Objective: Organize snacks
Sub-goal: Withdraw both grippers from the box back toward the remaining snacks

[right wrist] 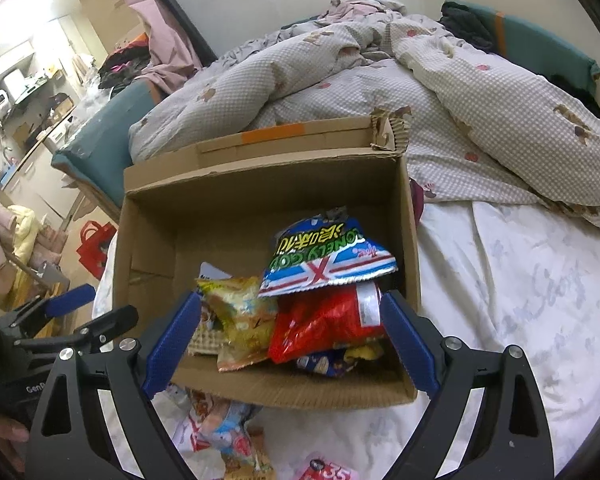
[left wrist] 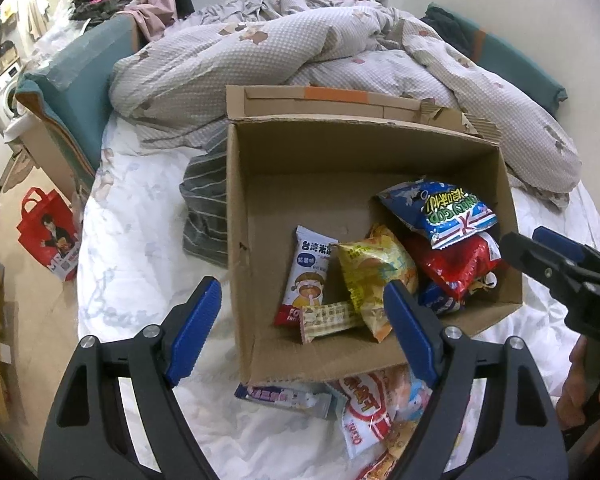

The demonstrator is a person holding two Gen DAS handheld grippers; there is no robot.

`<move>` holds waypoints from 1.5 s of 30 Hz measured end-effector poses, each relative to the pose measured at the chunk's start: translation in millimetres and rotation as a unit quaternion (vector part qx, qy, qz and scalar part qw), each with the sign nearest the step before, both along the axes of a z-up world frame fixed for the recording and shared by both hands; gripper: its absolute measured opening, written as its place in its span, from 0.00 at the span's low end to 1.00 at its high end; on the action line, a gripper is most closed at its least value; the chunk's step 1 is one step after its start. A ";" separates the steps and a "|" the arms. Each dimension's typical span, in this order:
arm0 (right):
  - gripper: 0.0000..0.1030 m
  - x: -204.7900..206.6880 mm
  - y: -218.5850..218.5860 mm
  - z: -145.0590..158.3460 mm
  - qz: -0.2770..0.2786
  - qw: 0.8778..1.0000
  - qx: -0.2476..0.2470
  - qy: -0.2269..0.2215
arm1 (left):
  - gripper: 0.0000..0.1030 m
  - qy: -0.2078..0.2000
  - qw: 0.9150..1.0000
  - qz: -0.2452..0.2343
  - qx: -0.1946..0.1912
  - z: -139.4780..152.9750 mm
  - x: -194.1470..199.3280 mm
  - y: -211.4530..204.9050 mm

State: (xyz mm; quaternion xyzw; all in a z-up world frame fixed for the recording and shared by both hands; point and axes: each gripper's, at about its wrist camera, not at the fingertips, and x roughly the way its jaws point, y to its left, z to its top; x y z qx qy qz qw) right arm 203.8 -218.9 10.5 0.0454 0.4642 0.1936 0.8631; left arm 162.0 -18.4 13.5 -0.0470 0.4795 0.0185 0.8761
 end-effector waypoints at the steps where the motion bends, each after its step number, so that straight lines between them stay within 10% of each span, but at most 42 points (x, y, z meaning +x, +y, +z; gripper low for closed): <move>1: 0.91 -2.1 -0.1 1.2 0.001 1.000 0.002 0.003 | 0.78 -0.001 1.000 -0.001 0.001 1.3 -1.9 0.4; 45: 0.91 -119.7 -13.2 -45.6 0.000 0.989 0.043 0.140 | 0.78 0.058 0.997 0.042 -0.008 -19.5 -118.6 29.2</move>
